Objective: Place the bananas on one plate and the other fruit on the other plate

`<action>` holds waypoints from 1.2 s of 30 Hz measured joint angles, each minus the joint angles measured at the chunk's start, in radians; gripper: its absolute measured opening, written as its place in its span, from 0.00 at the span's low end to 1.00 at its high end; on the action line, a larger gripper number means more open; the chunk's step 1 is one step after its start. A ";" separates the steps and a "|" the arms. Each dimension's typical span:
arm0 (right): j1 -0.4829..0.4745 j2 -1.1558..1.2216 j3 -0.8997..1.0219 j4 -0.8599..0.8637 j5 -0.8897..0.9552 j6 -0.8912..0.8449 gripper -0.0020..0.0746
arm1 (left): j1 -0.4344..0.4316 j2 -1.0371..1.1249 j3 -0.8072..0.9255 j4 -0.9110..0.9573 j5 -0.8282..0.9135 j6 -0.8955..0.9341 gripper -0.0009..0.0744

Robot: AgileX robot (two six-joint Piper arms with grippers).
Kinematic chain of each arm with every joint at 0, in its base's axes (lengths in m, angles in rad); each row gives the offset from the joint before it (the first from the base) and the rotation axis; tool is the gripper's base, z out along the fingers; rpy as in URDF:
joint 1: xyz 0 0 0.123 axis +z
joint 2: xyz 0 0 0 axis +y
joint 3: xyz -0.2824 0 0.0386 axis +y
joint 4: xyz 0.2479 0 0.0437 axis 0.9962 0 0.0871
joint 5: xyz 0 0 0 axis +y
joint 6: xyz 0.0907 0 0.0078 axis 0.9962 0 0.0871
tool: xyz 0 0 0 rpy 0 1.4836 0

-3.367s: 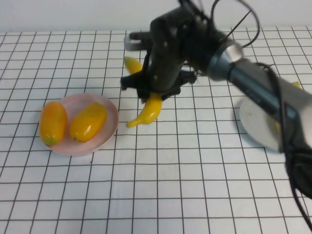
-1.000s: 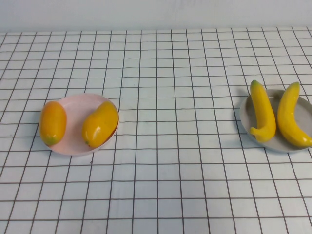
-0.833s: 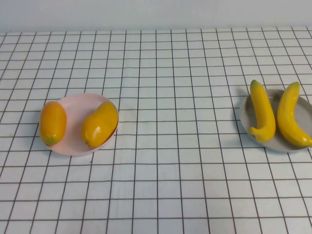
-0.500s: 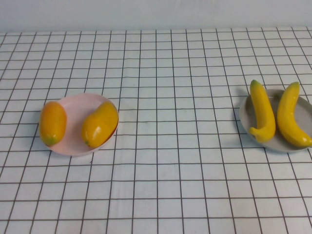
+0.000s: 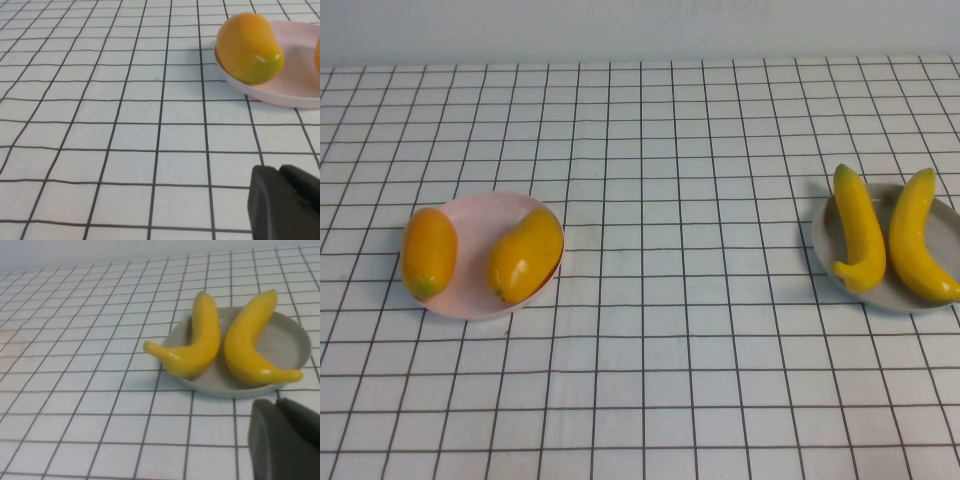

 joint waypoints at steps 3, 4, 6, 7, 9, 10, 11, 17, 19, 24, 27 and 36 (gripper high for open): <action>-0.088 -0.070 0.069 0.061 -0.055 -0.044 0.01 | 0.000 0.000 0.000 0.000 0.000 0.000 0.01; -0.117 -0.098 0.083 0.090 -0.061 -0.078 0.01 | 0.000 0.000 0.000 0.000 0.000 0.000 0.01; -0.161 -0.146 0.089 0.127 -0.057 -0.143 0.01 | 0.000 0.000 0.000 0.000 0.000 0.000 0.01; -0.179 -0.160 0.089 0.139 -0.053 -0.162 0.01 | 0.000 0.000 0.000 0.000 0.000 0.000 0.01; -0.198 -0.168 0.089 0.145 -0.034 -0.180 0.01 | 0.000 0.000 0.000 0.000 0.000 0.000 0.01; -0.202 -0.168 0.089 0.146 -0.014 -0.183 0.01 | 0.000 0.000 0.000 0.000 0.000 0.000 0.01; -0.202 -0.168 0.089 0.148 0.010 -0.185 0.01 | 0.000 0.000 0.000 0.000 0.000 0.000 0.01; -0.200 -0.168 0.094 0.156 0.117 -0.193 0.01 | 0.000 0.000 0.000 0.000 0.000 0.000 0.01; -0.200 -0.168 0.094 0.161 0.118 -0.195 0.01 | 0.000 0.000 0.000 0.000 0.000 0.000 0.01; -0.200 -0.168 0.094 0.177 0.119 -0.195 0.01 | 0.000 0.000 0.000 0.000 0.000 0.000 0.01; -0.200 -0.168 0.094 0.180 0.119 -0.195 0.01 | 0.000 0.000 0.000 0.000 0.000 0.000 0.01; -0.200 -0.168 0.094 0.183 0.121 -0.195 0.01 | 0.000 0.000 0.000 0.000 0.000 0.000 0.01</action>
